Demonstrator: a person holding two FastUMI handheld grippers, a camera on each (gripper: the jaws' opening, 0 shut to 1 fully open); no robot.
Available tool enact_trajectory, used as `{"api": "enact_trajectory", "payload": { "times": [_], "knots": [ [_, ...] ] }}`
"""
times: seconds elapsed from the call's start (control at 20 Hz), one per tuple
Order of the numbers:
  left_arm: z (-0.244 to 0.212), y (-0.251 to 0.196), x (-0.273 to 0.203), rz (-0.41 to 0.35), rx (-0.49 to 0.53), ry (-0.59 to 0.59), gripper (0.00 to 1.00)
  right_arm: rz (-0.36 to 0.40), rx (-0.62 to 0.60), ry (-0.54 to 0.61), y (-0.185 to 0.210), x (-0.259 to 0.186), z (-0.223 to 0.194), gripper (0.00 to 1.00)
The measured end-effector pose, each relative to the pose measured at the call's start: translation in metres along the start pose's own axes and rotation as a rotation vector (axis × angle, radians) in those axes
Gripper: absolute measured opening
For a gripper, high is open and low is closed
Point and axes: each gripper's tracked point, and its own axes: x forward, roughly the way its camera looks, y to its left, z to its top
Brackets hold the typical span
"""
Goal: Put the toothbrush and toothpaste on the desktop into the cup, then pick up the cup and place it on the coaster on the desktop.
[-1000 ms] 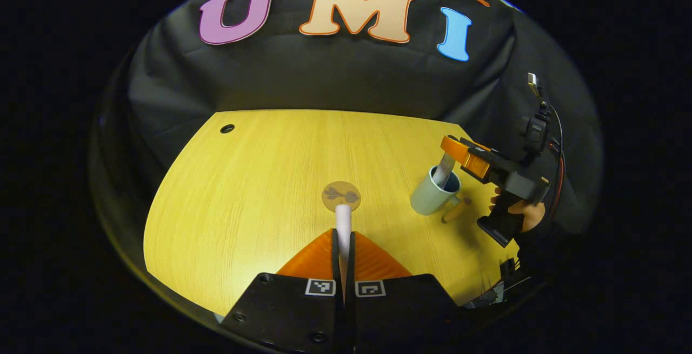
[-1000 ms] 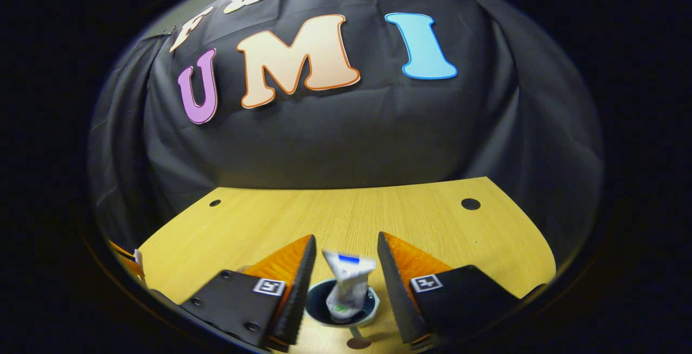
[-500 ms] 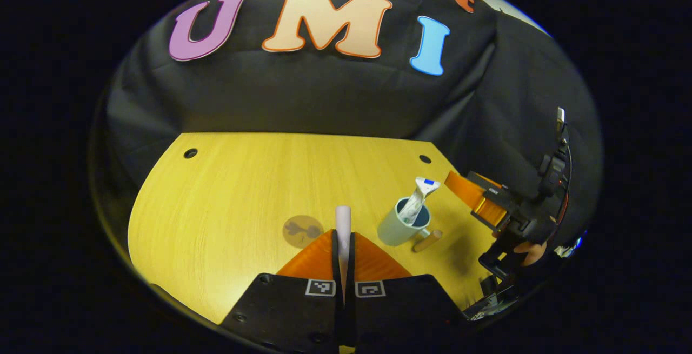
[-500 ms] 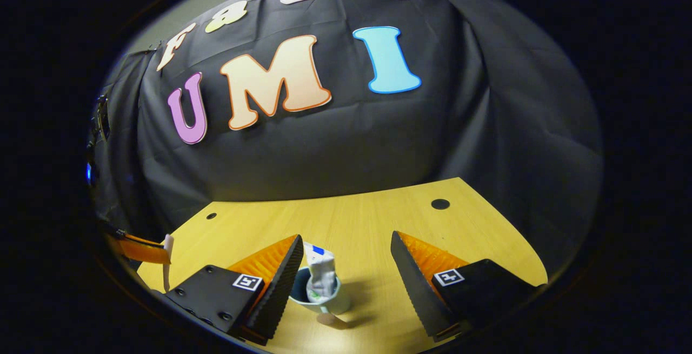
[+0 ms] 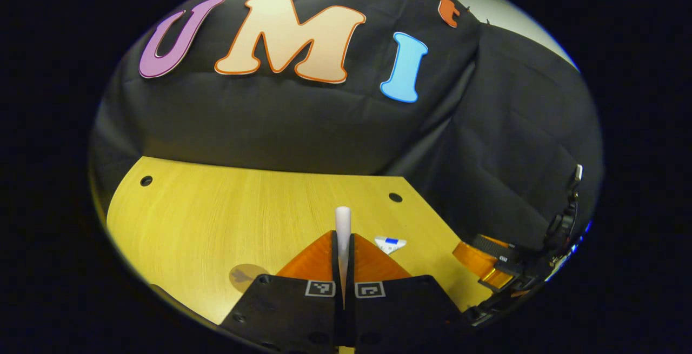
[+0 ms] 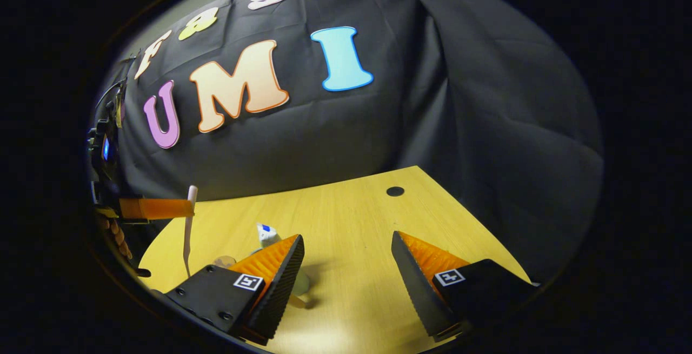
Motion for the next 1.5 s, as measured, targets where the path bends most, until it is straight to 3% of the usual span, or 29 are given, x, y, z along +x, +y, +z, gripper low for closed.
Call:
{"api": "enact_trajectory", "payload": {
  "times": [0.5, 0.65, 0.8, 0.85, 0.95, 1.0, 1.3, 1.4, 1.45, 1.5],
  "knots": [
    [0.012, -0.021, 0.062, 0.016, -0.103, -0.125, 0.01, -0.067, 0.002, 0.032, -0.039, -0.023, -0.007, 0.95],
    [0.0, -0.017, 0.077, 0.054, -0.079, -0.119, 0.0, -0.085, 0.007, 0.045, -0.05, -0.027, -0.009, 0.99],
    [-0.017, -0.019, 0.077, 0.065, -0.071, -0.096, 0.0, -0.096, -0.005, 0.048, -0.058, -0.029, -0.006, 0.94],
    [-0.02, -0.019, 0.075, 0.071, -0.065, -0.095, 0.0, -0.095, -0.003, 0.049, -0.057, -0.027, -0.005, 0.99],
    [-0.02, -0.022, 0.068, 0.068, -0.049, -0.103, 0.0, -0.084, -0.004, 0.052, -0.052, -0.023, -0.002, 0.95],
    [-0.021, -0.022, 0.065, 0.065, -0.039, -0.106, 0.0, -0.074, -0.007, 0.051, -0.048, -0.02, -0.002, 0.99],
    [-0.031, -0.026, 0.04, 0.046, -0.018, -0.076, 0.05, -0.006, -0.083, 0.125, -0.014, -0.012, -0.015, 0.99],
    [-0.038, -0.023, 0.032, 0.039, -0.016, -0.057, 0.14, 0.051, -0.127, 0.193, 0.007, -0.011, -0.03, 0.98],
    [-0.04, -0.022, 0.027, 0.038, -0.014, -0.05, 0.26, 0.085, -0.152, 0.228, 0.018, -0.013, -0.038, 0.99],
    [-0.039, -0.018, 0.023, 0.041, -0.009, -0.055, 0.27, 0.11, -0.17, 0.252, 0.028, -0.012, -0.044, 0.99]
  ]
}}
